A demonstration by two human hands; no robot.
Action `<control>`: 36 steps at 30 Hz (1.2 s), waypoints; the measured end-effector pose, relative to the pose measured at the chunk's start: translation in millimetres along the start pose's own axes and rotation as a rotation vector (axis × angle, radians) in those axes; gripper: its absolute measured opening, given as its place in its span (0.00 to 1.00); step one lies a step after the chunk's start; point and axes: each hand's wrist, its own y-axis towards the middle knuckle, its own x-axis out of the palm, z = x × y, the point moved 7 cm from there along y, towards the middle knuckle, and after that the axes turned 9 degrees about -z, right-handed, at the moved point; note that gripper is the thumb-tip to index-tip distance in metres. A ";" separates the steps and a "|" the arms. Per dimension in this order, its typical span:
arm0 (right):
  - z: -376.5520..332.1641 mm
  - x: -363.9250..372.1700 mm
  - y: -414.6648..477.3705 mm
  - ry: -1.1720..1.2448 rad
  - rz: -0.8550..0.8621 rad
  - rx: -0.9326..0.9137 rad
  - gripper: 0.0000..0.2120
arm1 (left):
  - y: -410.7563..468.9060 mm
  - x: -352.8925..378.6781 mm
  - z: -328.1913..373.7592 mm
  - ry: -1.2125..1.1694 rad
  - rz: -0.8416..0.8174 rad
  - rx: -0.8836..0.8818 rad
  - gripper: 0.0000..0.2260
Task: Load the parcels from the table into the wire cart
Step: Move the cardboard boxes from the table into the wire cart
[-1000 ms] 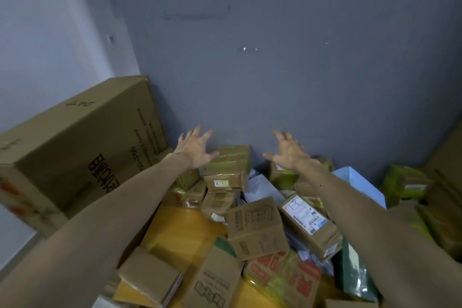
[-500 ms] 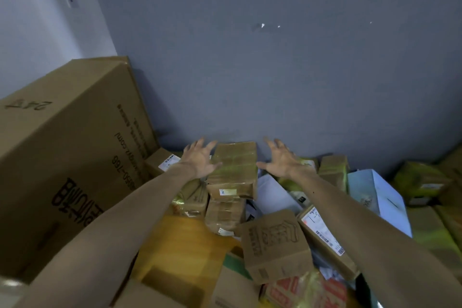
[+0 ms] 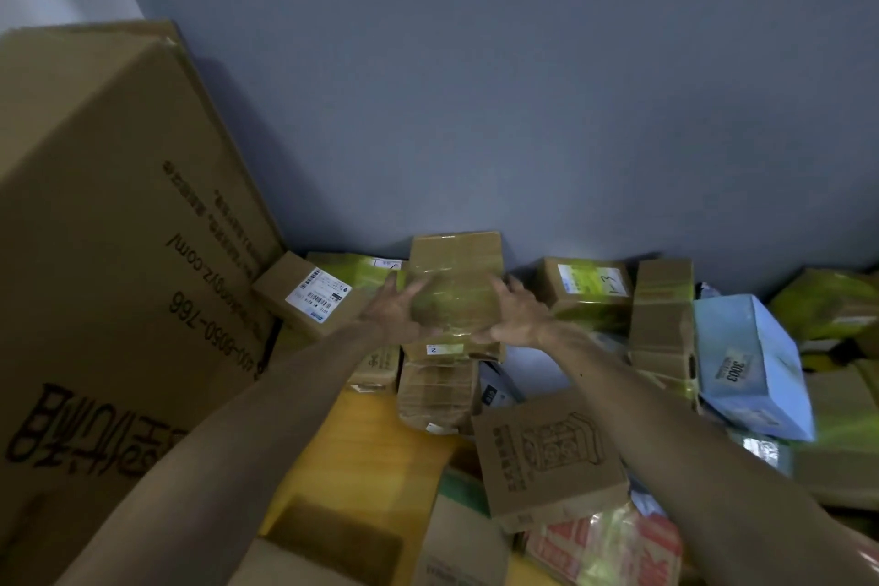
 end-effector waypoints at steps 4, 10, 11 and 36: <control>3.8 17.1 16.7 0.086 -0.069 -0.028 0.59 | 16.7 21.1 -10.9 -0.122 -0.108 -0.037 0.50; 14.2 29.7 27.3 0.179 -0.023 -0.062 0.60 | 31.8 41.5 -16.2 -0.240 -0.065 -0.007 0.54; 15.8 30.7 29.3 0.177 -0.009 -0.067 0.60 | 34.0 44.2 -17.3 -0.243 -0.030 -0.004 0.55; 29.6 -4.4 -31.2 0.303 0.070 -0.146 0.60 | -22.5 16.1 43.7 -0.269 0.131 -0.041 0.57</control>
